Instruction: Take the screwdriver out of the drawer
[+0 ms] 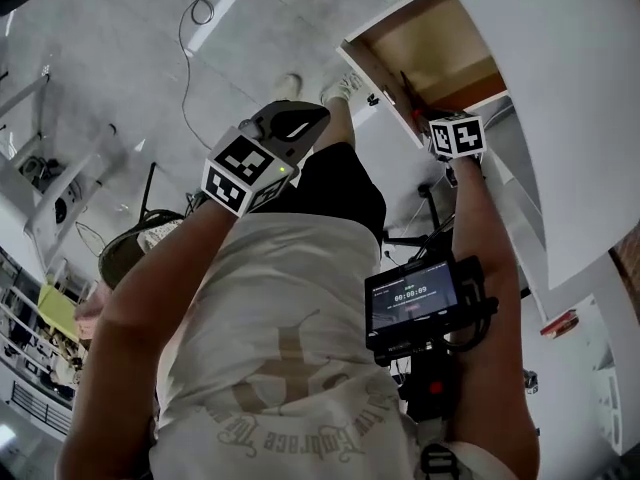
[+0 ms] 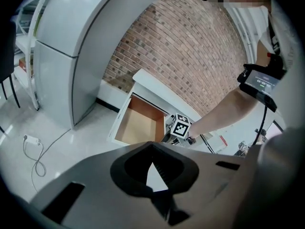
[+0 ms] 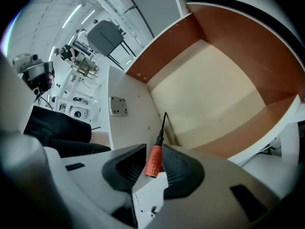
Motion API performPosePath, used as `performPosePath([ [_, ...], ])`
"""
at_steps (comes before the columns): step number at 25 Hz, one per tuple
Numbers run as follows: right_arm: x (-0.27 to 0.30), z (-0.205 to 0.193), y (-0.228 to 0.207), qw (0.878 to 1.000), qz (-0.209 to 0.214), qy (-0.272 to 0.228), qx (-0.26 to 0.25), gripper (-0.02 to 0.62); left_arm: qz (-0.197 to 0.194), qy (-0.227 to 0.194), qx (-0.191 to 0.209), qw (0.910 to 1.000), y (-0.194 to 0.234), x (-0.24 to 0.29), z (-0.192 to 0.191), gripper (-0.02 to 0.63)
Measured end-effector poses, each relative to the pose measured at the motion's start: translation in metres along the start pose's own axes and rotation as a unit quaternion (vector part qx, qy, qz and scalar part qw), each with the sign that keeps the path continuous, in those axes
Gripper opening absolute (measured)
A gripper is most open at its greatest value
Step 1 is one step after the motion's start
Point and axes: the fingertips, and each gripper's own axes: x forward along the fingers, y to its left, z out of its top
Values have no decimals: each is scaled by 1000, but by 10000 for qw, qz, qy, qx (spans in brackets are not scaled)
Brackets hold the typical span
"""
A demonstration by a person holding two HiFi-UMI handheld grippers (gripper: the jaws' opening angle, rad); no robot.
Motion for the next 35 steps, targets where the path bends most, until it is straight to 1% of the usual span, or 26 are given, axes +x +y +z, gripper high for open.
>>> performPosePath([
  [5, 3, 1, 1, 9992, 61, 360, -161, 112, -4, -6, -36, 10000, -11, -2, -12, 18],
  [11, 2, 8, -1, 9974, 165, 660, -243, 138, 105, -174, -87, 9998, -23, -5, -7, 18],
  [13, 5, 8, -3, 9965, 204, 765, -280, 138, 148, -222, -141, 9995, -25, -7, -9, 18],
  [19, 20, 14, -3, 9933, 467, 1050, -89, 138, 211, -319, -297, 9988, -16, -8, -15, 18],
  [26, 49, 12, -8, 9873, 701, 1427, 4, 135, 232, -327, -408, 9984, -3, 10, -23, 18],
  [28, 51, 9, -9, 9846, 697, 1604, -4, 133, 230, -338, -442, 9982, -4, 11, -24, 18],
  [32, 54, 2, -15, 9777, 544, 2027, 43, 127, 226, -324, -487, 9980, -6, 10, -25, 18],
  [35, 54, -2, -17, 9722, 449, 2295, 100, 106, 257, -329, -524, 9977, -3, 6, -24, 18],
])
